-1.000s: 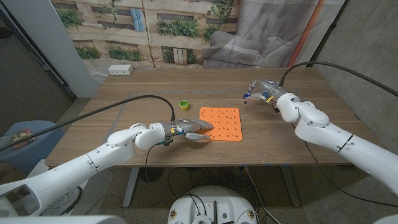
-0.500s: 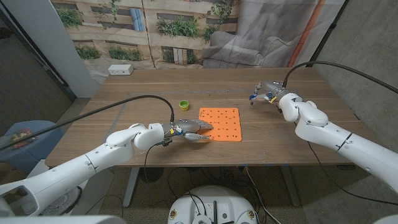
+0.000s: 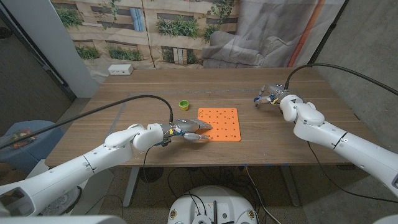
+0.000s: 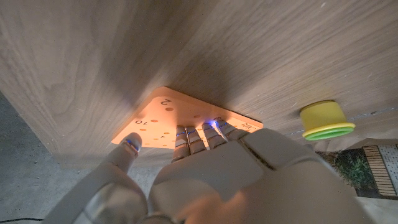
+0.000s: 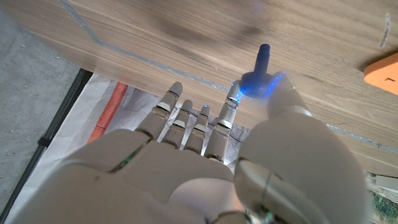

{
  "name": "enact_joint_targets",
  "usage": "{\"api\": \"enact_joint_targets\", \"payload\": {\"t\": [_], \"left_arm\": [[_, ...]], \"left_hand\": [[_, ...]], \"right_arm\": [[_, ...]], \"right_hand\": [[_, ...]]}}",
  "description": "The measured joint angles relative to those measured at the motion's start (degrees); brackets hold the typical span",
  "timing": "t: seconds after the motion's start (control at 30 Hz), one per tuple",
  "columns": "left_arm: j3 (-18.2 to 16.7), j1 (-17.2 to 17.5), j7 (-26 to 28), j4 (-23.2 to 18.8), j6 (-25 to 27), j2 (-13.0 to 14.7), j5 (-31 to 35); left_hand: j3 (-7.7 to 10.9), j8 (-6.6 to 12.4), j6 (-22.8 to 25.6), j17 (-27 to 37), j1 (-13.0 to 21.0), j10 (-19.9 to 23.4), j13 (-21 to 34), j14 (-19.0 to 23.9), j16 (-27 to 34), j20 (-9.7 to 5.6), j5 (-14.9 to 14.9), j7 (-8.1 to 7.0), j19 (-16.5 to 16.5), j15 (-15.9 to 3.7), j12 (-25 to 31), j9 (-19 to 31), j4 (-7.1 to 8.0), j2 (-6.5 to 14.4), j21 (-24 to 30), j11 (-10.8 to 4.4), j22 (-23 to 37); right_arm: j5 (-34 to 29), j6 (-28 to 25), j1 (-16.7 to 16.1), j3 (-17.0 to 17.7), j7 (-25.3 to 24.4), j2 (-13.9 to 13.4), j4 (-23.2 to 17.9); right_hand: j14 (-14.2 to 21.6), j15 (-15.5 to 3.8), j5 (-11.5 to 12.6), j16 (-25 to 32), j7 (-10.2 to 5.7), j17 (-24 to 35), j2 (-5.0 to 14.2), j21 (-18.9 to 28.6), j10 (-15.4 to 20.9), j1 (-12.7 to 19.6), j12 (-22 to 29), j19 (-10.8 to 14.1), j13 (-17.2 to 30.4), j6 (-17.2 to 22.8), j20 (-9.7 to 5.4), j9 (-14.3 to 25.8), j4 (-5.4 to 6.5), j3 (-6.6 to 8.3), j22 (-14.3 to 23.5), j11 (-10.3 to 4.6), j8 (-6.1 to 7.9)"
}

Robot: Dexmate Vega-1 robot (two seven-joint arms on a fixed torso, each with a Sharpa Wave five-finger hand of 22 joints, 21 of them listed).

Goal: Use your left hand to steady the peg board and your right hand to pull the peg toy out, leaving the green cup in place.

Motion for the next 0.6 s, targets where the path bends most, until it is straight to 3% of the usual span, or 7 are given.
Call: {"api": "enact_joint_targets", "payload": {"t": [0.6], "left_arm": [[-0.87,0.09,2.85,-0.32,1.07,-0.24,0.99]], "left_hand": [[0.23,0.23,0.20,-0.05,0.00,1.35,1.10,0.78,-0.13,0.20,0.00,0.21,0.21,1.04,-0.25,-0.03,-0.23,0.00,0.13,1.14,-0.01]], "right_arm": [[1.51,-1.87,0.75,-1.52,-2.23,1.26,2.81]], "right_hand": [[0.22,0.21,0.18,0.00,0.00,0.00,0.07,0.00,0.00,0.08,0.00,0.22,0.00,0.00,-0.22,-0.08,-0.17,-0.17,-0.01,0.00,-0.48]]}}
